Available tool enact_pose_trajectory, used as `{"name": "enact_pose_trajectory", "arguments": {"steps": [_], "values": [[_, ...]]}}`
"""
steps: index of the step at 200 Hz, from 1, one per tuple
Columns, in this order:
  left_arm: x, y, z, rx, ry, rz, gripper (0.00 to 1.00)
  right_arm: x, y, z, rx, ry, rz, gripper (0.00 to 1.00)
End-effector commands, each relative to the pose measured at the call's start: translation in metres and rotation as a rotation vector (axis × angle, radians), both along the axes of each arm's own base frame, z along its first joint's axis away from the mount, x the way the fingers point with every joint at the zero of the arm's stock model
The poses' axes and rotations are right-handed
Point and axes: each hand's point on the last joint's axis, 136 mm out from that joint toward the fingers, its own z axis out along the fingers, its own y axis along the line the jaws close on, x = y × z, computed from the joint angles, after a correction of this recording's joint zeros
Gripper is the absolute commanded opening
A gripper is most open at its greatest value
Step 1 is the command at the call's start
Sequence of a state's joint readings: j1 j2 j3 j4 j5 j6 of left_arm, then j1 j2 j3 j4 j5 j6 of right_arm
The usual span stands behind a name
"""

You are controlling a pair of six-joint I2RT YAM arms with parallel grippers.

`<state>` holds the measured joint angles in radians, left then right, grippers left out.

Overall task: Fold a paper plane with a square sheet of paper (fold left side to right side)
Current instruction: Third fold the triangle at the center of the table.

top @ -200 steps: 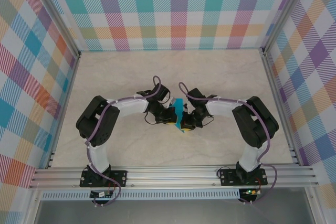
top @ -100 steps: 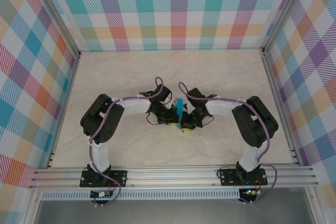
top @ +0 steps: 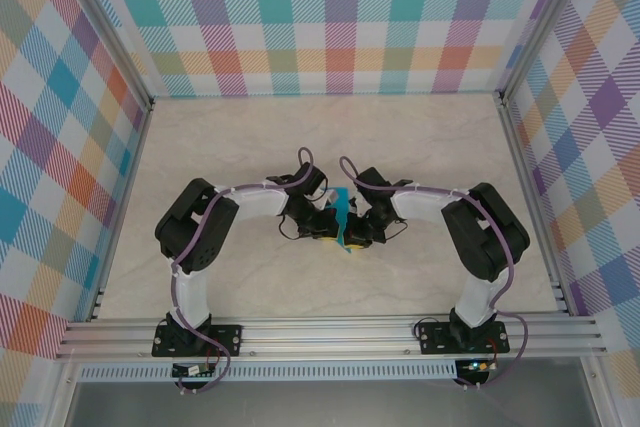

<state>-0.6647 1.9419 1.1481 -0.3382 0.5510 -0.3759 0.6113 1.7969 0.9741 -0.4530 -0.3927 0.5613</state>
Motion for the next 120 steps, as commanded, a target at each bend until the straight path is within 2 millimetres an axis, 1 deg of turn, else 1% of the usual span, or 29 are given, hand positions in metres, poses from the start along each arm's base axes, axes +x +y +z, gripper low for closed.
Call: {"name": "enact_pose_trajectory", "arguments": {"steps": [1,34,72,120], "values": [[0.002,0.013,-0.013,0.08,-0.052,-0.036,0.03,-0.026,-0.043,-0.037,-0.227,0.087,0.004,0.0],[0.014,0.023,-0.017,0.09,-0.066,-0.007,0.02,-0.027,-0.043,-0.036,-0.227,0.089,0.006,0.0],[0.033,0.038,-0.012,0.093,-0.085,0.039,0.02,-0.027,-0.044,-0.037,-0.232,0.09,0.007,0.0],[0.053,0.067,-0.014,0.124,-0.085,0.092,0.02,-0.029,-0.045,-0.038,-0.234,0.095,0.009,0.0]]}}
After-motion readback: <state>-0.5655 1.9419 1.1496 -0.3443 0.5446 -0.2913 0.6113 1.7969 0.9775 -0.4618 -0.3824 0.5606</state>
